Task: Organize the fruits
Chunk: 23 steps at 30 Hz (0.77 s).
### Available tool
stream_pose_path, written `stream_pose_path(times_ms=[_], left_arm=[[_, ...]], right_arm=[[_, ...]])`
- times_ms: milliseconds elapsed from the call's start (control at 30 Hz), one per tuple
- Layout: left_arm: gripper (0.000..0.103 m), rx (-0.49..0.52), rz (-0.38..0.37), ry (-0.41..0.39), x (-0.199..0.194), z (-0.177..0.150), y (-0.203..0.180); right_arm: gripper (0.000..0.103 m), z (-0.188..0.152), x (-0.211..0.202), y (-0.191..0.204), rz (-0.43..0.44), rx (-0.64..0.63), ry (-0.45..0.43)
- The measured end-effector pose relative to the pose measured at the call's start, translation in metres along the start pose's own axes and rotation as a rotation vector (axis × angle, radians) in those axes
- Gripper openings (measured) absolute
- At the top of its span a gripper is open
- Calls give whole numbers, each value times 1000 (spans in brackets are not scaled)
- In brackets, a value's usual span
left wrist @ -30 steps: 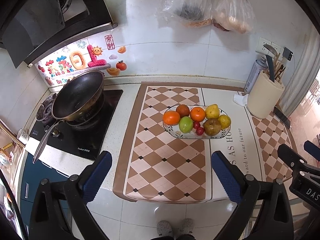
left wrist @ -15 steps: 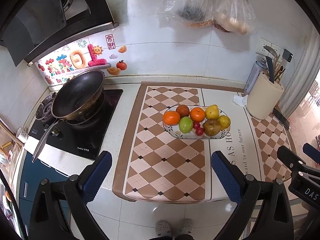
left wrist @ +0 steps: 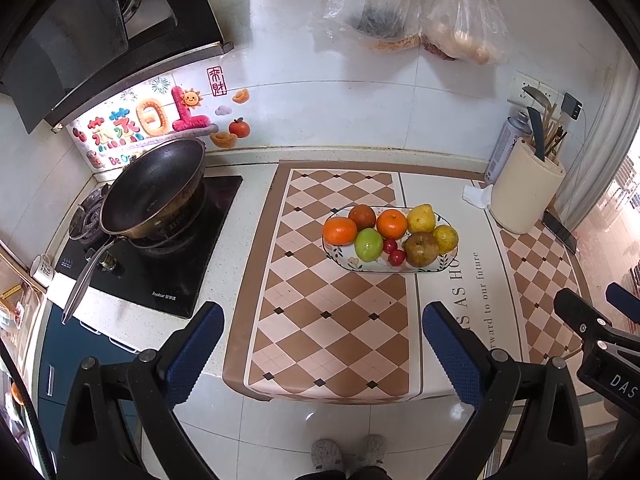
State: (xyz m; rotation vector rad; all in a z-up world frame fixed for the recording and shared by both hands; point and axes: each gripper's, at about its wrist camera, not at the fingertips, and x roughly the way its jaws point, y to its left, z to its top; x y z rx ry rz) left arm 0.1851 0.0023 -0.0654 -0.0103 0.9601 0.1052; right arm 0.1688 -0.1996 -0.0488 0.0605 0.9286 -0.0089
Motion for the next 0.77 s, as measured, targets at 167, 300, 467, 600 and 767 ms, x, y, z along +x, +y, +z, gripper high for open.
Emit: stream_pose_path(times_ms=[167,300,467,600,767], left_arm=[[102,2,-1,0,0,-1,-1],[102,-1,-2,0,-2,-3,-1],[102,1,-4,-4,-3,-4,0],[102,0,-1,-5,-4,-4,0],[102,1,-1,-25,-14,-6,2]], right_arm=[[100,-2,-5,2,-3,0,-3],[100,0,-6,3,-3,1,-2],[100,-1,-8,3,2,2,-1],[100,-1,-11,5,3,2,-2],[100,-2,-17,8,5,-2,0]])
